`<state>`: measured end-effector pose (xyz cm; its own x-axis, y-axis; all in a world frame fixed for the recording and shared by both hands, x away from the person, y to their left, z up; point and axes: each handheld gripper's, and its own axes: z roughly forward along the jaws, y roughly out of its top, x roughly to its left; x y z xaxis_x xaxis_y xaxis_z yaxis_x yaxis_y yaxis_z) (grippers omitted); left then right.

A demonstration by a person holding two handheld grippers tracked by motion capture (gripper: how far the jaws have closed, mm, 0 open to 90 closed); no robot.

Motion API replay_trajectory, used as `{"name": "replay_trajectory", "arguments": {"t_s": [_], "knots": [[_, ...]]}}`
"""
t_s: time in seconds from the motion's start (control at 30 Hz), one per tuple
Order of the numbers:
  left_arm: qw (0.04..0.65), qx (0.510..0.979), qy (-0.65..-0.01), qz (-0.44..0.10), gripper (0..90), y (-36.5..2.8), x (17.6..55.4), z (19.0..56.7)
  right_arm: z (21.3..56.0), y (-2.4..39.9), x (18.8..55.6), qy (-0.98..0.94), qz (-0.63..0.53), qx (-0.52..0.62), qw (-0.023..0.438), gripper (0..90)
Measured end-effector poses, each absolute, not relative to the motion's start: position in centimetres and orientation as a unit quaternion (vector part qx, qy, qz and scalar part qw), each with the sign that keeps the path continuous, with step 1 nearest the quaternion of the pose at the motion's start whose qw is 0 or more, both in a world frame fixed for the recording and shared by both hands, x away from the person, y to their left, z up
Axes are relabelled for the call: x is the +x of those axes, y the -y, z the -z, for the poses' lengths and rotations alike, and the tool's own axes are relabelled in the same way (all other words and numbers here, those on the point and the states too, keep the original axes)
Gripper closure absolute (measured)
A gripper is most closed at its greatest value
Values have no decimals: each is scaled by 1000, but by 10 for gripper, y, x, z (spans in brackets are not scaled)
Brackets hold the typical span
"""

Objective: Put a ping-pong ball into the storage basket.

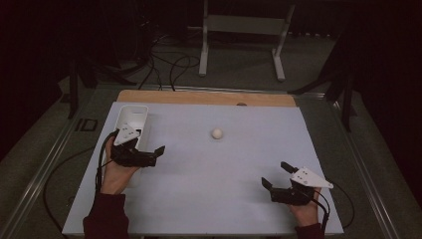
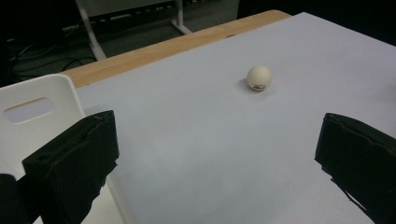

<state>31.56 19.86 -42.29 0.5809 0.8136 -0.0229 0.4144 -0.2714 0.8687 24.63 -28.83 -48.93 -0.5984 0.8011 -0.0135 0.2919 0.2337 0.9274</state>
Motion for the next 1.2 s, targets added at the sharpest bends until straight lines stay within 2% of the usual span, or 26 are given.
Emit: {"name": "replay_trajectory", "arguments": {"t_s": [1.2], "knots": [[457, 794, -350, -195, 0, -137, 324, 417, 488, 295, 244, -732, -504, 377, 261, 85]]}}
